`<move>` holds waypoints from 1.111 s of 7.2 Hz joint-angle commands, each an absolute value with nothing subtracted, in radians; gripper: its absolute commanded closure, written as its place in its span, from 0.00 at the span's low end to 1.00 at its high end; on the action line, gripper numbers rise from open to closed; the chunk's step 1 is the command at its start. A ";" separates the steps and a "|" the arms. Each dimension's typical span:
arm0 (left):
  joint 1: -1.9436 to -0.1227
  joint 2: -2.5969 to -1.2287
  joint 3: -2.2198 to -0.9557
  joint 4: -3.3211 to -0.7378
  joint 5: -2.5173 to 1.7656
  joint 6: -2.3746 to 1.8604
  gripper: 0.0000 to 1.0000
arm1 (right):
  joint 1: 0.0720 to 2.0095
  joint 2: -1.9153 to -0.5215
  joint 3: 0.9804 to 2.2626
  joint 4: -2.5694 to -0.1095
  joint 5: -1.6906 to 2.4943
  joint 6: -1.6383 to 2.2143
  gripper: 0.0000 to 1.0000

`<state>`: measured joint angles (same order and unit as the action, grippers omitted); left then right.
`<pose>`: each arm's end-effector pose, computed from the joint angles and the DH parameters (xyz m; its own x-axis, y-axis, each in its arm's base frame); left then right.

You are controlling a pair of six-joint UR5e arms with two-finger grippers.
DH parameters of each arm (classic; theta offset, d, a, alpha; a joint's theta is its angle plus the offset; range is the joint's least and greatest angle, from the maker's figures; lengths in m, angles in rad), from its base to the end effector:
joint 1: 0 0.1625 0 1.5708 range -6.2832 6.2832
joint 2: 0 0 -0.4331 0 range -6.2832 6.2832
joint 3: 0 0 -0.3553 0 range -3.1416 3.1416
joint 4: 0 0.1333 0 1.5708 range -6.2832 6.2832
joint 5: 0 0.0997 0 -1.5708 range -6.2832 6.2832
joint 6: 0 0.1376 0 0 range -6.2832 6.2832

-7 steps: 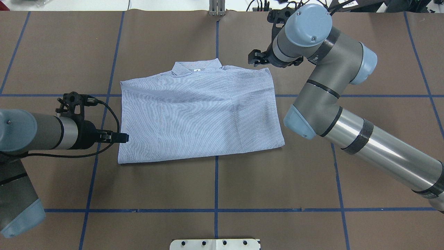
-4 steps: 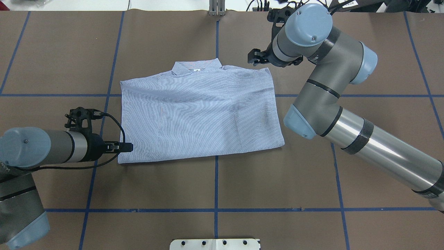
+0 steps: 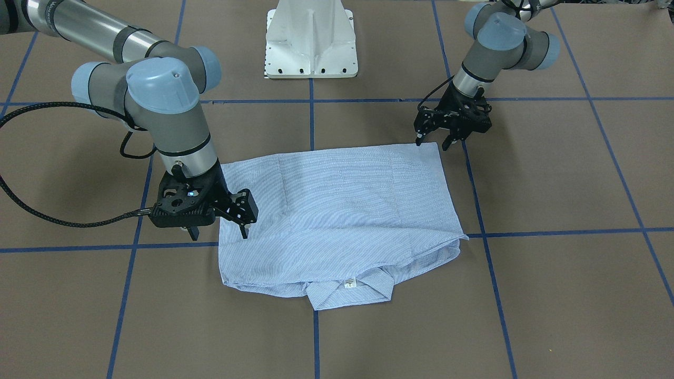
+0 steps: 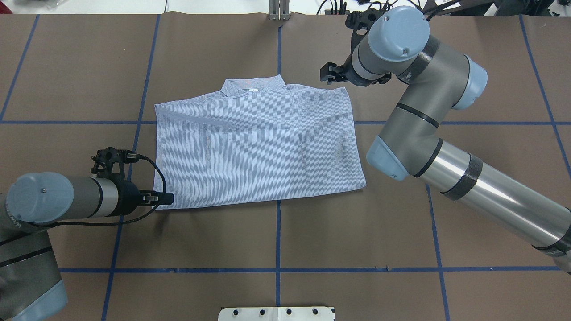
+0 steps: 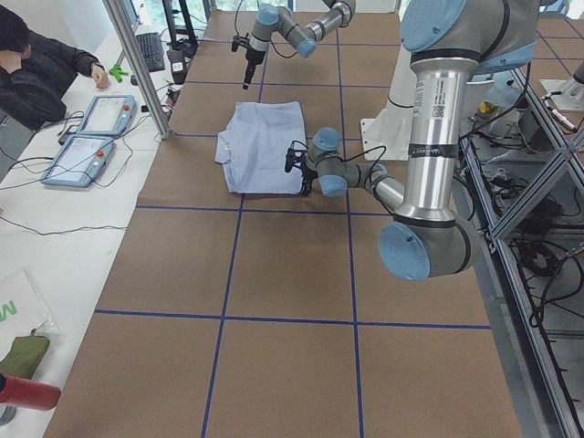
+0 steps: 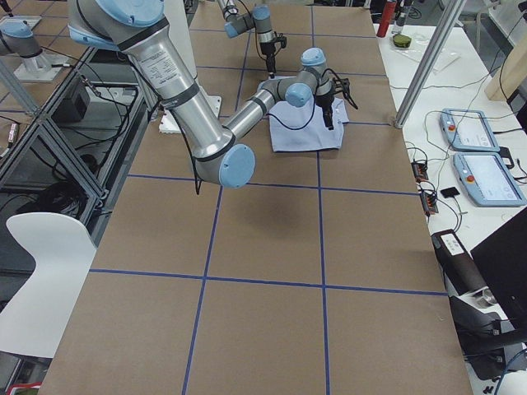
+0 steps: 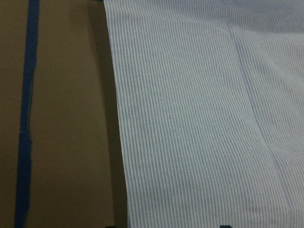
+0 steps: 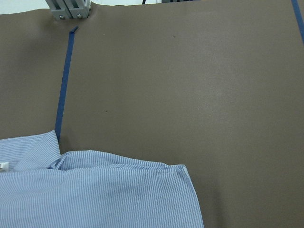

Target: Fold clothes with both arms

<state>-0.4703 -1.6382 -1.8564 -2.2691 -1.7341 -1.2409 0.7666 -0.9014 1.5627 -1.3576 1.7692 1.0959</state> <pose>0.4221 -0.3390 0.4526 0.5228 0.0928 -0.8474 0.1606 0.9655 0.2049 -0.4425 -0.5736 0.2940 0.6720 0.0248 0.7401 -0.2967 0.9247 0.2384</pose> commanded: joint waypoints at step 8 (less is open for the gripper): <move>-0.451 -1.641 -1.841 -2.269 -1.733 -1.243 0.89 | 0.764 -0.911 1.569 -1.356 1.767 1.097 0.00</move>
<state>-0.4511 -1.6413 -1.8409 -2.2687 -1.7334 -1.2416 0.7640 -0.9102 1.5686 -1.3566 1.7671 1.0968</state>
